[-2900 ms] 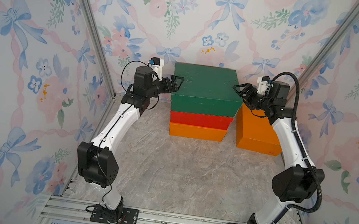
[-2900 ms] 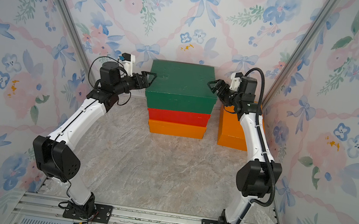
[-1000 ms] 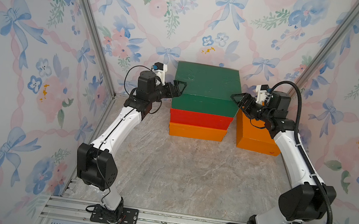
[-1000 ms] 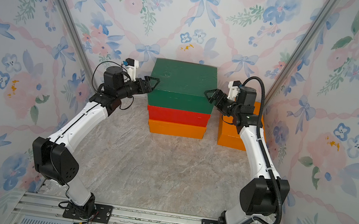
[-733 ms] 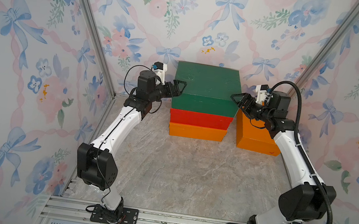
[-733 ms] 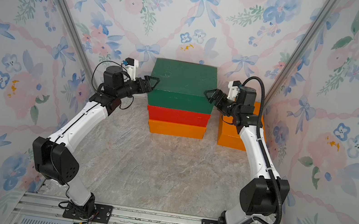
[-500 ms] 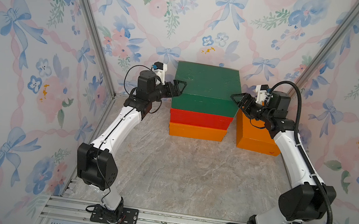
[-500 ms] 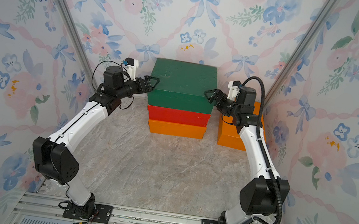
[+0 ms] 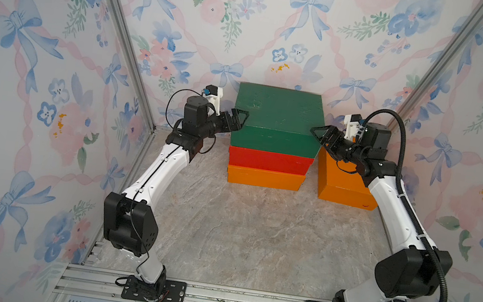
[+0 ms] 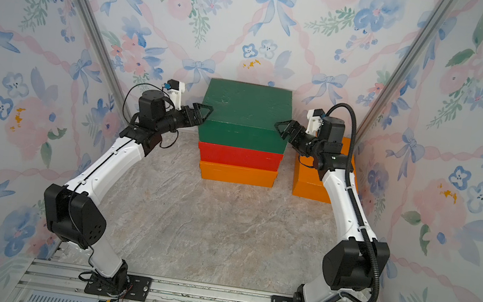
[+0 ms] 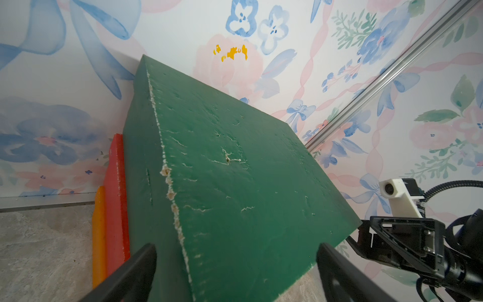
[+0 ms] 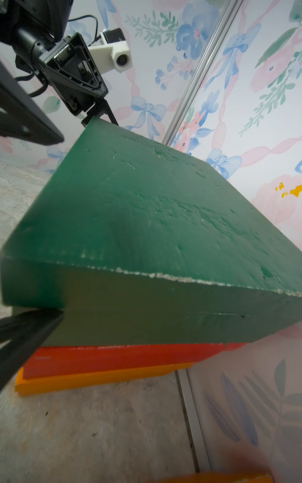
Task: Stack the shoeboxes
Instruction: Place the shoebox at the shoebox, then move the shoebox to the center of the board.
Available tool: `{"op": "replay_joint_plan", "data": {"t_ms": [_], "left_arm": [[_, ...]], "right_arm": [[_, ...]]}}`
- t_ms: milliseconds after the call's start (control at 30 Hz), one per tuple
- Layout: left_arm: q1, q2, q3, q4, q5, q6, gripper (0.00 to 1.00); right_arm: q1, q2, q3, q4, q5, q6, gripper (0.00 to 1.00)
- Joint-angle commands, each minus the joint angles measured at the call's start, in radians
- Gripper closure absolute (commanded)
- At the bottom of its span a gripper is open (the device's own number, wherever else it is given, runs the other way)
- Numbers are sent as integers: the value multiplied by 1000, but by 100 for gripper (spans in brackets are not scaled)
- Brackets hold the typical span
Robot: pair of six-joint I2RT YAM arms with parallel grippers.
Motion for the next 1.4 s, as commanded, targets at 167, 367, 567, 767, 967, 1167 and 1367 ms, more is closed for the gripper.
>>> {"op": "replay_joint_plan", "data": {"t_ms": [167, 367, 567, 767, 967, 1167, 1367], "left_arm": [[28, -33, -9, 10, -11, 6, 2], [60, -60, -30, 10, -15, 9, 2], [61, -128, -128, 10, -82, 47, 2], [63, -265, -300, 51, -234, 94, 2], [62, -376, -515, 156, -261, 62, 2], [57, -491, -751, 327, -273, -12, 2], [20, -552, -881, 388, -301, -27, 2]], "right_arm": [[-49, 23, 33, -36, 20, -40, 3], [-85, -9, 16, -52, 43, -55, 3], [-121, -48, -22, -96, 119, -91, 3], [-182, -71, -70, -178, 223, -127, 3], [-256, -54, -155, -199, 252, -139, 3], [-345, 15, -164, -233, 256, -151, 3], [-373, 118, -139, -275, 288, -176, 3]]}}
